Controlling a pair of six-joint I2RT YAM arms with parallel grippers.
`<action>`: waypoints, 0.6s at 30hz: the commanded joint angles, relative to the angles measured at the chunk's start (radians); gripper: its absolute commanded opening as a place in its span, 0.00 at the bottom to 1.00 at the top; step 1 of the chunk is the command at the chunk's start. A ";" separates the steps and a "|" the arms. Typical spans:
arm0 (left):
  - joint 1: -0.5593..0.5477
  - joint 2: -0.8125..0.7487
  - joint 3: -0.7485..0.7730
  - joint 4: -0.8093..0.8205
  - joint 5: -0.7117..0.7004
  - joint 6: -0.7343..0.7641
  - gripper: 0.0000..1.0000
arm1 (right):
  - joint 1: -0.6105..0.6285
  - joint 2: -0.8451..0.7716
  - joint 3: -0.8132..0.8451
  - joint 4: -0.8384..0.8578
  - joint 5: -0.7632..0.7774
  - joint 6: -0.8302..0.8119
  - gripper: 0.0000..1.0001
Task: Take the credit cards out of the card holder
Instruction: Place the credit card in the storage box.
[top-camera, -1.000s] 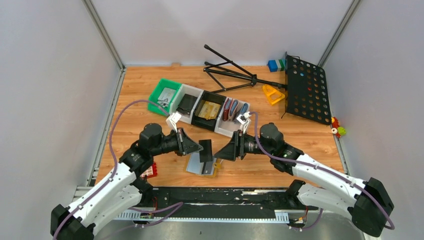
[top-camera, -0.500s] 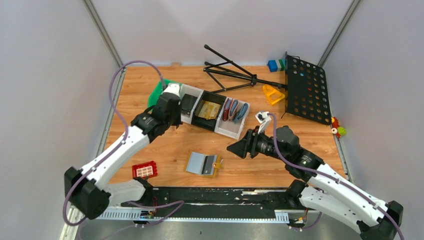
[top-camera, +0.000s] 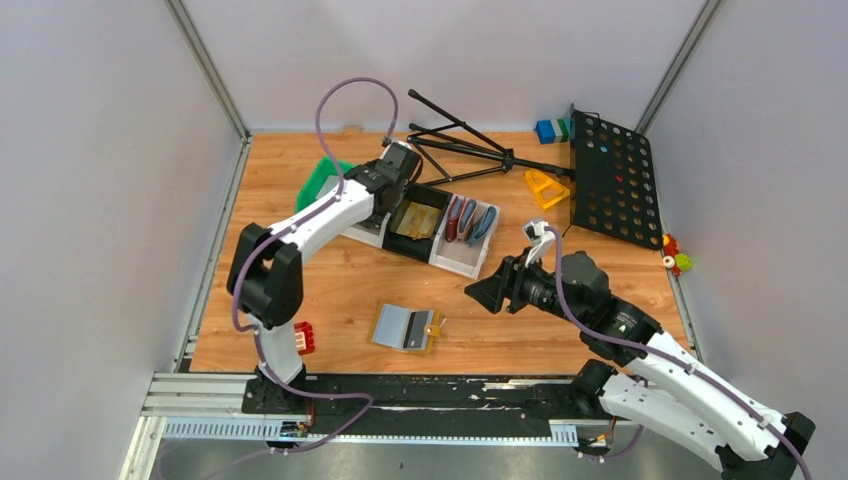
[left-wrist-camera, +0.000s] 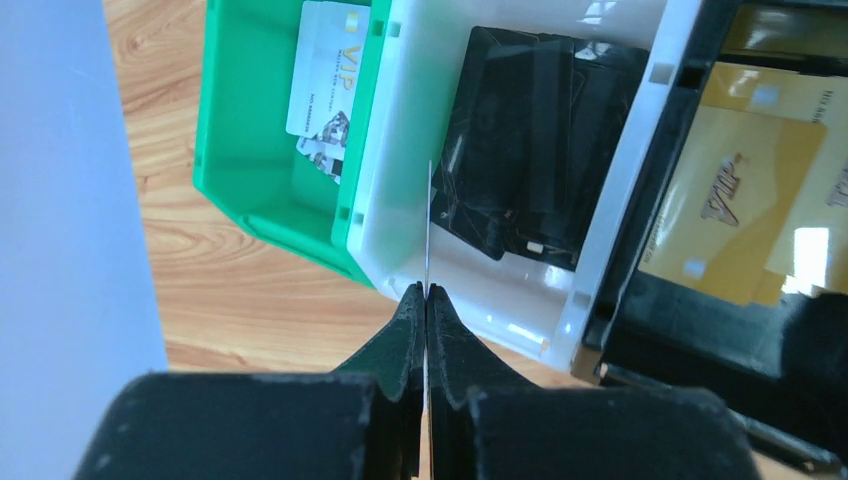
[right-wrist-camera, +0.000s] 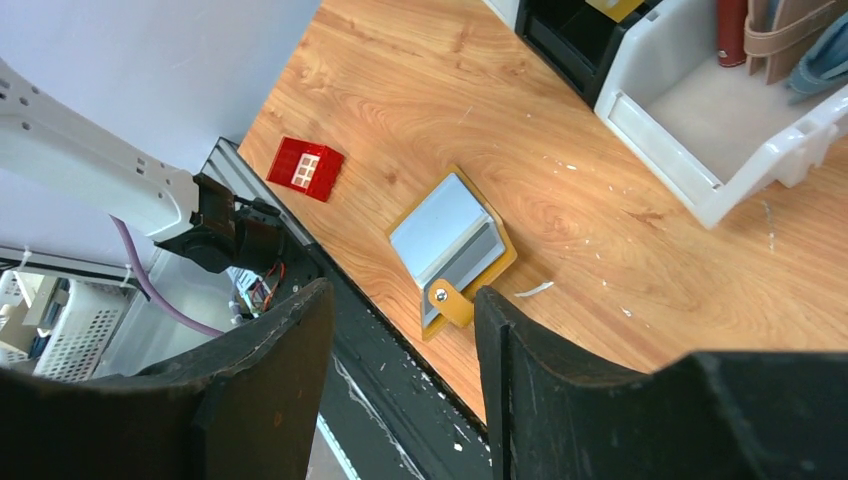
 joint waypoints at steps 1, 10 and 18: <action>0.002 0.103 0.131 -0.038 -0.099 0.067 0.00 | -0.005 -0.031 0.039 -0.015 0.046 -0.030 0.54; 0.003 0.337 0.387 -0.147 -0.149 0.101 0.22 | -0.007 -0.036 0.037 -0.026 0.039 -0.027 0.56; 0.001 0.180 0.288 -0.233 -0.021 0.035 0.43 | -0.008 0.009 0.019 -0.039 -0.018 -0.016 0.76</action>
